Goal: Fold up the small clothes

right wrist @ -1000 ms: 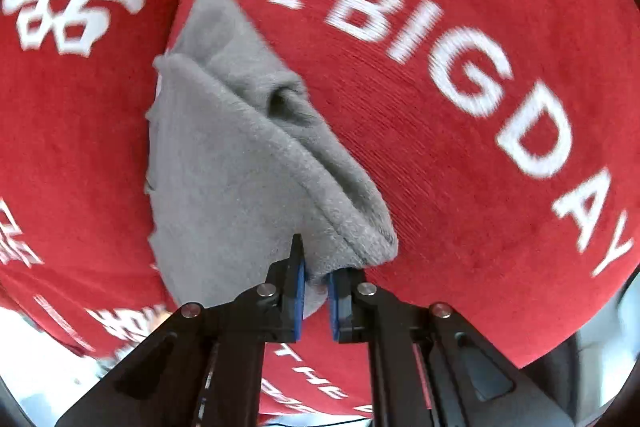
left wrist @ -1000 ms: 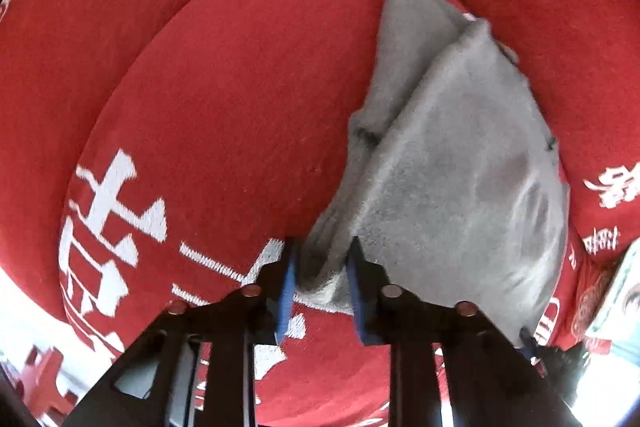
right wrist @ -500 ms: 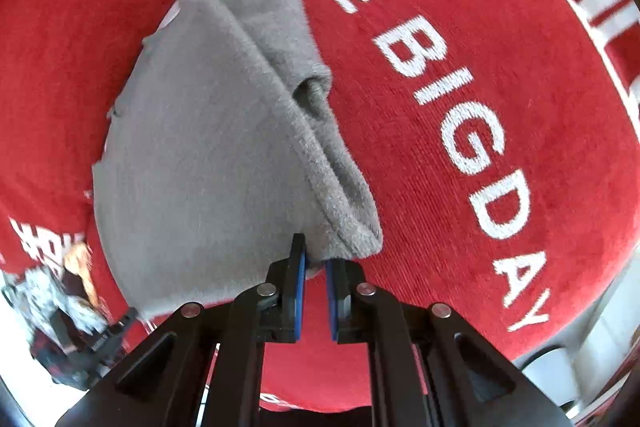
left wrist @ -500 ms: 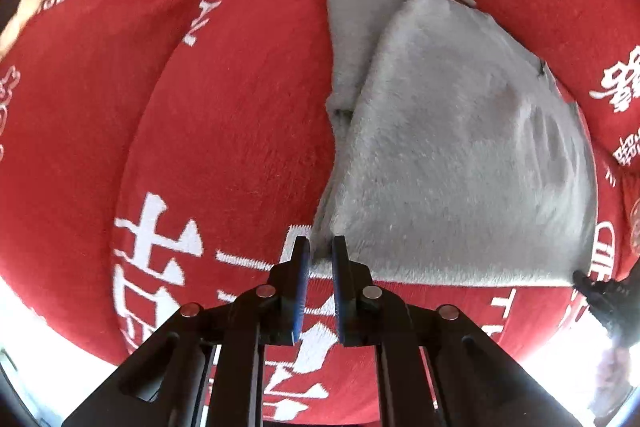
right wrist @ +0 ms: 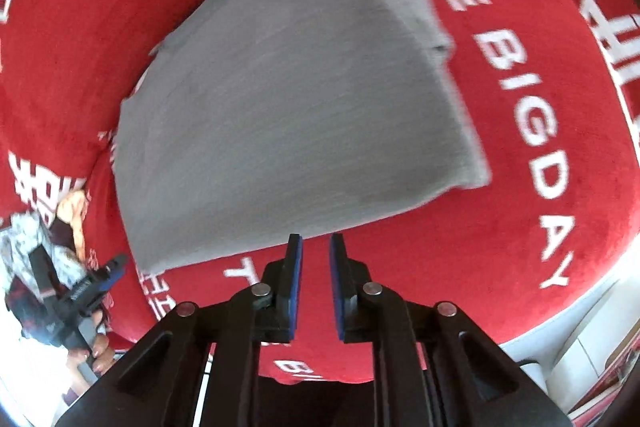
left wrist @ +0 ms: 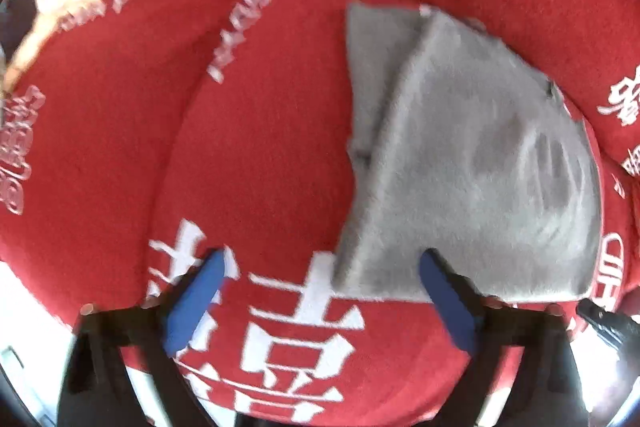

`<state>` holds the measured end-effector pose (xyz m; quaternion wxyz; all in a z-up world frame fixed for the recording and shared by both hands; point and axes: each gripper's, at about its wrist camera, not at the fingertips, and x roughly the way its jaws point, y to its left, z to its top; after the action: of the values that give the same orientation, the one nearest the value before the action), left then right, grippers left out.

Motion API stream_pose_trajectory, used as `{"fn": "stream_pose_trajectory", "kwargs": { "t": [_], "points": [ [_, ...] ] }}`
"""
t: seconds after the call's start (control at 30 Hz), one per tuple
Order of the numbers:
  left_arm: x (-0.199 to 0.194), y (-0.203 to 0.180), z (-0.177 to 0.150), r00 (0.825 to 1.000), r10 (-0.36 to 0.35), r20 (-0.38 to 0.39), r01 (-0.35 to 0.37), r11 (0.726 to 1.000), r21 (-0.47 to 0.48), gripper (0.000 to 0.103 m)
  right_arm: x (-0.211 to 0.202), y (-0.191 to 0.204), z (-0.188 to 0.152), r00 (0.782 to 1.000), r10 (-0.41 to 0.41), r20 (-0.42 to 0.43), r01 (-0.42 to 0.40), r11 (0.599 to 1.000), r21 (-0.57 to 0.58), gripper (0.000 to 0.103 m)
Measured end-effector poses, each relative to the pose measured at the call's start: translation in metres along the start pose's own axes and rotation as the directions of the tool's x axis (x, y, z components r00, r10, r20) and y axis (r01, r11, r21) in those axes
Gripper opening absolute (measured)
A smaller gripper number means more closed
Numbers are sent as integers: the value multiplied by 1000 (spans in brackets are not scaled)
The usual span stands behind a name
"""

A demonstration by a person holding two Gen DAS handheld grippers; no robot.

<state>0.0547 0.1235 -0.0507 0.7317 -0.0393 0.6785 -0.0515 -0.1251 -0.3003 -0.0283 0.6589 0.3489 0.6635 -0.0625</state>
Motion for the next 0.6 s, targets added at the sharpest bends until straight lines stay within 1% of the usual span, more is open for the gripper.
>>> {"fn": "stream_pose_trajectory", "kwargs": {
  "t": [0.07,0.13,0.2,0.27,0.3,0.33,0.4,0.43,0.5,0.57,0.6],
  "points": [
    [-1,0,1,1000,-5,4,5,1000,7,98,4,15,-3,1000,1,-8,-2,999,-37,16],
    [-2,0,2,1000,6,5,-6,1000,15,98,9,32,-5,1000,11,-20,-13,997,-71,18],
    [-5,2,4,999,38,8,-38,999,22,98,13,46,-7,999,17,-32,-20,995,-96,24],
    [-6,4,2,997,76,12,-76,997,26,98,16,60,-11,999,18,-38,-23,992,-128,45],
    [-6,5,2,996,87,14,-87,996,25,98,18,67,-12,999,18,-39,-23,989,-148,48],
    [-6,6,2,995,100,15,-100,995,22,98,20,75,-14,999,17,-40,-24,986,-164,49],
    [-6,12,0,996,93,5,-93,995,22,98,24,90,-18,999,7,-41,-15,980,-200,49],
    [-4,13,0,997,78,-10,-78,997,21,98,26,97,-20,999,1,-45,-11,976,-218,50],
    [-2,13,0,997,77,-24,-76,997,28,98,29,107,-24,998,-4,-56,-10,969,-245,56],
    [-2,14,1,995,103,-21,-101,994,49,98,33,116,-28,998,-9,-65,-9,962,-271,67],
    [-2,13,1,994,110,-19,-109,993,54,98,34,119,-29,998,-10,-68,-9,960,-278,69]
  ]
}}
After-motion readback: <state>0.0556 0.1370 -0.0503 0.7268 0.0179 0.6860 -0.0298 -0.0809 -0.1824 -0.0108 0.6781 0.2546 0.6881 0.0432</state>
